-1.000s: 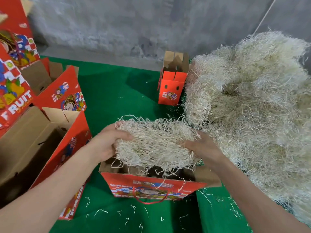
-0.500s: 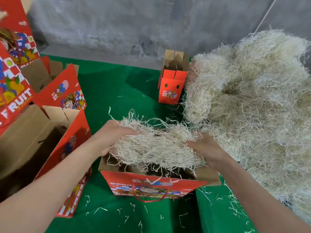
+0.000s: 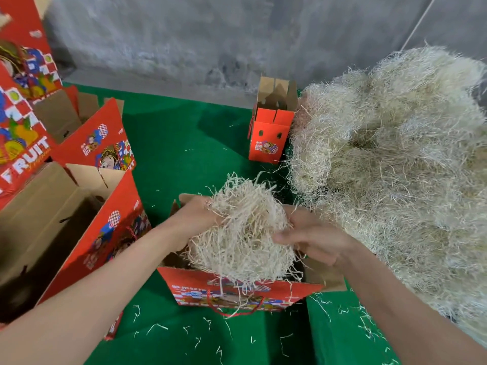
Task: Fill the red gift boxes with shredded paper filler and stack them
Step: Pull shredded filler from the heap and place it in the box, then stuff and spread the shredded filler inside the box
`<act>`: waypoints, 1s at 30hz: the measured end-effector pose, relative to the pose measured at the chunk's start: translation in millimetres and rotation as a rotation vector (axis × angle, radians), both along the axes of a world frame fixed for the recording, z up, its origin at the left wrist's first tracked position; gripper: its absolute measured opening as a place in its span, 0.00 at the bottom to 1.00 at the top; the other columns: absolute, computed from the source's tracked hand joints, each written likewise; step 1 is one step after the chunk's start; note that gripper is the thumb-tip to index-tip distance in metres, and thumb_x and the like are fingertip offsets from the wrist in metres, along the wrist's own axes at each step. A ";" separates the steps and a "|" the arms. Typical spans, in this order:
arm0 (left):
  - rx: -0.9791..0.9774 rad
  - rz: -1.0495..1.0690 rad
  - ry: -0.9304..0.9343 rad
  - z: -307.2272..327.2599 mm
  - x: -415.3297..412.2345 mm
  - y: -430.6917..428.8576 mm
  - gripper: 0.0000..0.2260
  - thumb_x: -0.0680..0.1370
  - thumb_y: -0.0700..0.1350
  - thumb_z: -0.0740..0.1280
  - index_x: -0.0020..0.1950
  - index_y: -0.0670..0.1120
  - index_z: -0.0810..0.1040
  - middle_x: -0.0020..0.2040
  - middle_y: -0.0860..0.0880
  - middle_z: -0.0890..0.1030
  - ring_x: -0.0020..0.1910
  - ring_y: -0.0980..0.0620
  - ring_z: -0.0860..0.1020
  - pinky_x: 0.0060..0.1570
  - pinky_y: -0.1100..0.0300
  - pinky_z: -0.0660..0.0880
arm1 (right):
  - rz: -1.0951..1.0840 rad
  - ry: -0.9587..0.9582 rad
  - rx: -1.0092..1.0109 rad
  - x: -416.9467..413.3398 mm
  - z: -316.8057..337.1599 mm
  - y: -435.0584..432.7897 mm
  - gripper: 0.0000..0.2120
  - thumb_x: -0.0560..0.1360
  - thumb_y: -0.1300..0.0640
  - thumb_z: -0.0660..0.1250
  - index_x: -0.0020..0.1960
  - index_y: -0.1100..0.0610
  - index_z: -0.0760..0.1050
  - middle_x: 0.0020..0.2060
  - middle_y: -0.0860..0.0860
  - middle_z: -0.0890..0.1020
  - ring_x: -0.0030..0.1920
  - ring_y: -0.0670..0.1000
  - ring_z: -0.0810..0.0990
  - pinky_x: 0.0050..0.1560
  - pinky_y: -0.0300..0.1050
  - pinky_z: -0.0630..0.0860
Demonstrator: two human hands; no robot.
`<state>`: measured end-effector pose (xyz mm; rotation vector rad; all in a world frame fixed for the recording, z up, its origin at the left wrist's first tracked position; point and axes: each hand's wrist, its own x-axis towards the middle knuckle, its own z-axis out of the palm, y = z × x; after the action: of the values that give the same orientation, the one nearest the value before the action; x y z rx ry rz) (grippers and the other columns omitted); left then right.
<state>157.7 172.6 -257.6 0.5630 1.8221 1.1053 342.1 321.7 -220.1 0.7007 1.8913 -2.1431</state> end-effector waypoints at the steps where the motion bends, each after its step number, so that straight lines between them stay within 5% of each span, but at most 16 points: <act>1: -0.026 -0.021 -0.054 2.4 0.8 -1.1 0.35 0.71 0.47 0.73 0.73 0.45 0.60 0.74 0.45 0.58 0.69 0.48 0.63 0.68 0.53 0.58 | 0.012 -0.005 0.039 -0.4 -2.2 -3.3 0.37 0.61 0.56 0.78 0.66 0.52 0.65 0.58 0.47 0.79 0.61 0.44 0.75 0.64 0.40 0.69; 3: -0.068 -0.096 -0.179 15.7 6.6 1.1 0.50 0.56 0.62 0.78 0.73 0.48 0.61 0.72 0.48 0.63 0.70 0.49 0.61 0.71 0.49 0.55 | -0.103 -0.052 0.109 -7.5 -9.2 -9.9 0.32 0.65 0.61 0.75 0.65 0.57 0.64 0.60 0.52 0.77 0.63 0.49 0.73 0.63 0.41 0.69; 5: -0.074 -0.245 -0.204 15.5 7.5 0.4 0.55 0.48 0.65 0.79 0.71 0.50 0.64 0.70 0.52 0.68 0.69 0.54 0.64 0.71 0.52 0.56 | -0.229 -0.081 0.172 -17.6 -15.1 -13.8 0.33 0.69 0.61 0.72 0.68 0.61 0.59 0.60 0.52 0.71 0.63 0.53 0.70 0.62 0.47 0.71; 7: -0.060 -0.296 -0.081 15.5 11.4 3.3 0.32 0.57 0.53 0.81 0.58 0.53 0.74 0.56 0.55 0.80 0.57 0.57 0.76 0.60 0.67 0.70 | -0.247 -0.058 0.180 -23.9 -15.0 -17.0 0.30 0.69 0.59 0.73 0.66 0.56 0.61 0.50 0.42 0.69 0.61 0.48 0.68 0.63 0.49 0.68; 8: -0.045 -0.262 0.014 15.1 13.1 6.4 0.20 0.64 0.44 0.78 0.50 0.54 0.74 0.46 0.54 0.83 0.46 0.56 0.79 0.45 0.73 0.73 | -0.217 -0.066 0.163 -23.6 -13.9 -17.8 0.32 0.66 0.56 0.75 0.64 0.53 0.63 0.50 0.38 0.67 0.61 0.47 0.66 0.66 0.50 0.64; 10: -0.101 -0.129 0.195 12.8 9.3 7.8 0.12 0.71 0.37 0.70 0.47 0.51 0.73 0.44 0.44 0.79 0.37 0.54 0.75 0.35 0.66 0.75 | -0.227 -0.098 0.138 -16.1 -13.3 -9.1 0.45 0.57 0.49 0.78 0.68 0.53 0.60 0.57 0.38 0.66 0.64 0.49 0.66 0.66 0.51 0.62; 12: -0.126 -0.040 0.273 11.6 -2.7 0.5 0.21 0.73 0.38 0.69 0.65 0.42 0.69 0.60 0.39 0.73 0.49 0.50 0.73 0.48 0.59 0.73 | -0.337 -0.141 0.195 -3.7 -12.9 5.8 0.52 0.54 0.47 0.78 0.72 0.54 0.57 0.63 0.47 0.69 0.64 0.55 0.69 0.65 0.52 0.63; 14: -0.152 -0.025 0.296 9.3 -13.1 -7.4 0.31 0.73 0.39 0.71 0.72 0.41 0.61 0.59 0.46 0.73 0.49 0.52 0.73 0.48 0.60 0.70 | -0.384 -0.190 0.228 8.0 -14.0 18.1 0.53 0.55 0.47 0.78 0.74 0.53 0.55 0.69 0.52 0.64 0.68 0.57 0.65 0.66 0.55 0.63; 16: -0.150 -0.155 0.387 12.3 -9.4 -7.7 0.26 0.72 0.41 0.72 0.66 0.39 0.66 0.43 0.53 0.71 0.35 0.58 0.69 0.36 0.66 0.66 | -0.272 -0.171 0.218 11.5 -12.9 20.8 0.58 0.54 0.43 0.79 0.75 0.50 0.50 0.73 0.51 0.59 0.71 0.56 0.61 0.65 0.53 0.64; 19: -0.108 -0.262 0.366 12.7 10.3 2.6 0.15 0.69 0.43 0.75 0.50 0.42 0.73 0.36 0.52 0.74 0.29 0.57 0.69 0.29 0.68 0.66 | 0.070 -0.089 0.242 -2.5 -11.9 5.2 0.56 0.56 0.38 0.78 0.74 0.42 0.50 0.72 0.44 0.61 0.71 0.48 0.61 0.67 0.48 0.64; 22: -0.116 -0.308 0.097 21.4 10.9 2.3 0.23 0.64 0.49 0.76 0.54 0.47 0.71 0.49 0.57 0.75 0.47 0.57 0.73 0.42 0.72 0.68 | 0.093 0.010 0.350 -22.1 -21.3 -10.6 0.29 0.64 0.54 0.77 0.61 0.41 0.69 0.56 0.41 0.79 0.57 0.40 0.77 0.54 0.33 0.74; 25: -0.222 -0.369 -0.201 26.4 -7.6 -14.1 0.24 0.65 0.47 0.74 0.55 0.59 0.67 0.52 0.62 0.68 0.49 0.65 0.68 0.52 0.72 0.66 | -0.066 0.007 0.397 -31.6 -30.4 -9.9 0.16 0.69 0.67 0.70 0.51 0.49 0.76 0.47 0.57 0.82 0.46 0.56 0.82 0.50 0.48 0.79; 27: -0.277 -0.378 -0.073 19.3 -18.6 -19.9 0.28 0.72 0.39 0.70 0.68 0.54 0.64 0.60 0.63 0.65 0.58 0.64 0.67 0.54 0.74 0.64 | -0.093 -0.059 0.413 -29.5 -32.3 -3.0 0.14 0.71 0.66 0.68 0.48 0.47 0.75 0.41 0.59 0.81 0.41 0.57 0.80 0.44 0.46 0.79; 30: -0.387 -0.353 0.500 11.1 -25.5 -21.9 0.32 0.75 0.42 0.67 0.75 0.44 0.56 0.73 0.48 0.63 0.67 0.51 0.68 0.58 0.63 0.67 | 0.017 -0.256 0.535 -19.9 -34.2 9.9 0.12 0.73 0.64 0.64 0.55 0.57 0.72 0.24 0.47 0.75 0.24 0.42 0.75 0.24 0.30 0.70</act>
<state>132.1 150.7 -246.5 0.9378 2.1769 0.3735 322.2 331.7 -254.3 0.9908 2.3152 -1.4431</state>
